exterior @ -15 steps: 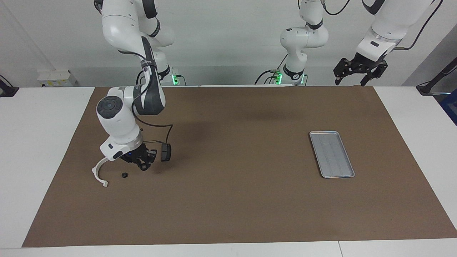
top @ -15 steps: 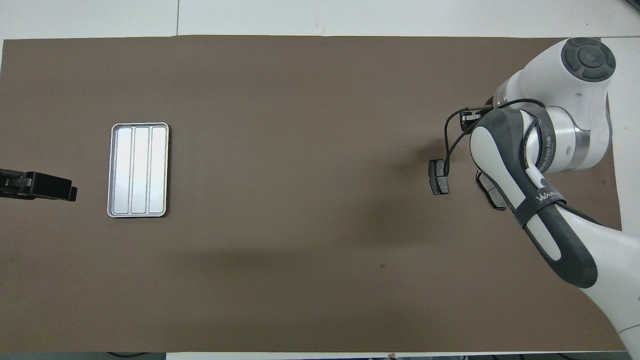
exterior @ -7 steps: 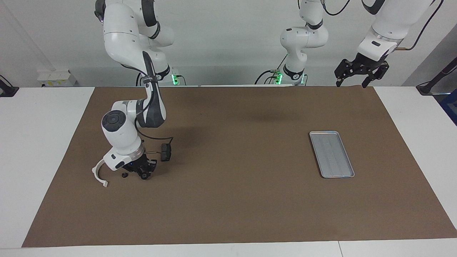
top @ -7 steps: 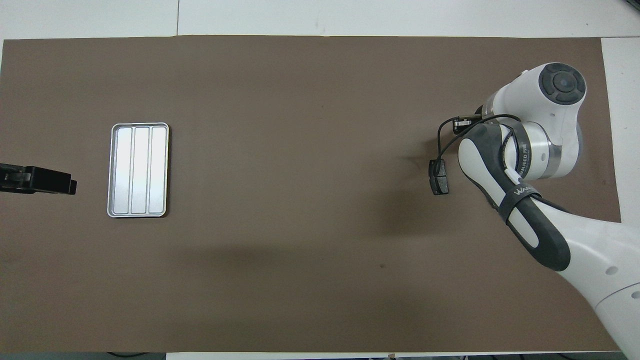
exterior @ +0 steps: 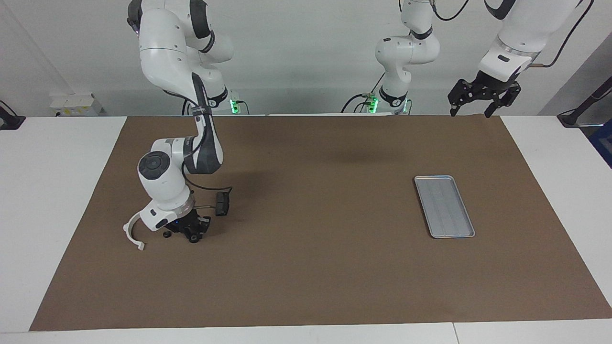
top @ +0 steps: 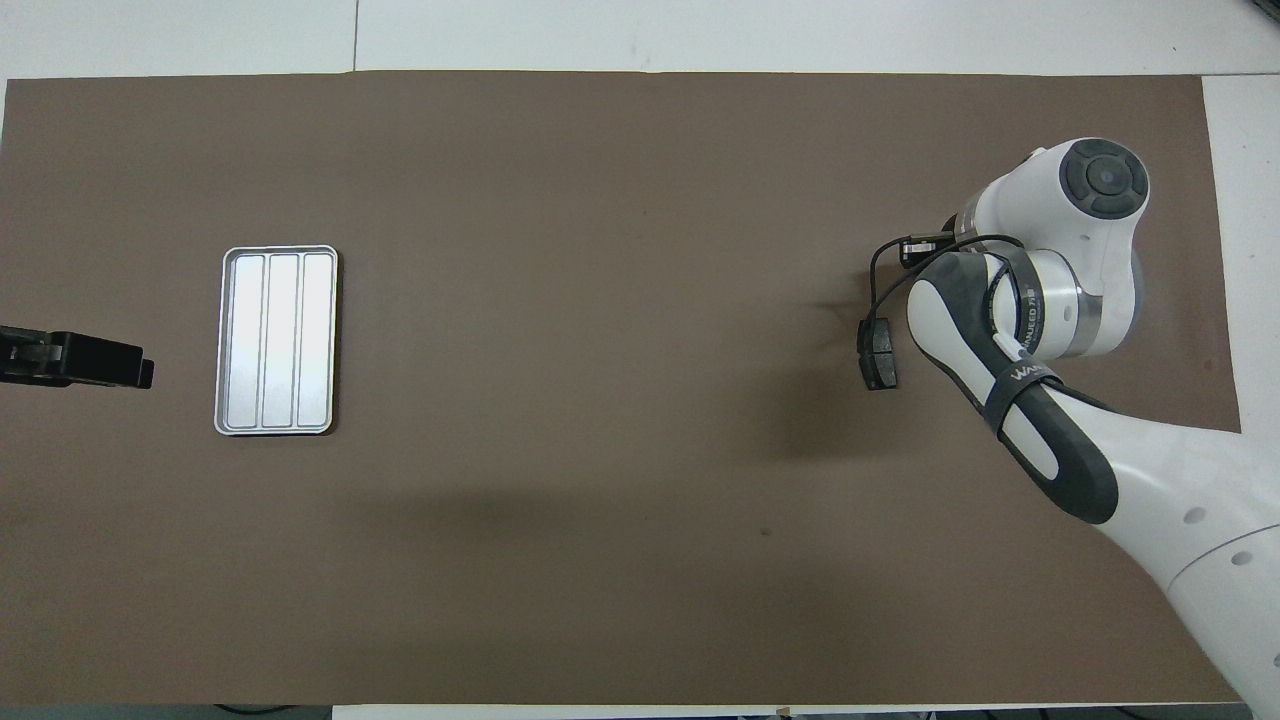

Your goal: Place bearing gear from tray to pile

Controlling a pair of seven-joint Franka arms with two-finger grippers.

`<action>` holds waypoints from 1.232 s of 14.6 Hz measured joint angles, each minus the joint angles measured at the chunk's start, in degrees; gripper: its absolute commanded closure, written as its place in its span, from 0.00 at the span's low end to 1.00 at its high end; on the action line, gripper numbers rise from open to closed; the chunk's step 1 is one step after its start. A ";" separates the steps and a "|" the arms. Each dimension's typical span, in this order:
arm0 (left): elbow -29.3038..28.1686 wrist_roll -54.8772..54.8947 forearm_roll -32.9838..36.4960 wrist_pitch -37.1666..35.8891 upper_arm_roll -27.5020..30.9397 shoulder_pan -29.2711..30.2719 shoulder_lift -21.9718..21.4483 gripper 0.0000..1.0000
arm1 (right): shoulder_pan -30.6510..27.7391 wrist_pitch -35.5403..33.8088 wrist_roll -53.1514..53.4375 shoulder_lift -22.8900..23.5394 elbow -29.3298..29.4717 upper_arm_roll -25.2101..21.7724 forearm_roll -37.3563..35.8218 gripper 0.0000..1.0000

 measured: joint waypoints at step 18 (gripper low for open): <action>0.00 0.00 0.00 -0.06 0.06 0.00 0.00 0.00 | -0.71 -17.73 -3.90 -9.85 4.41 0.06 0.00 0.00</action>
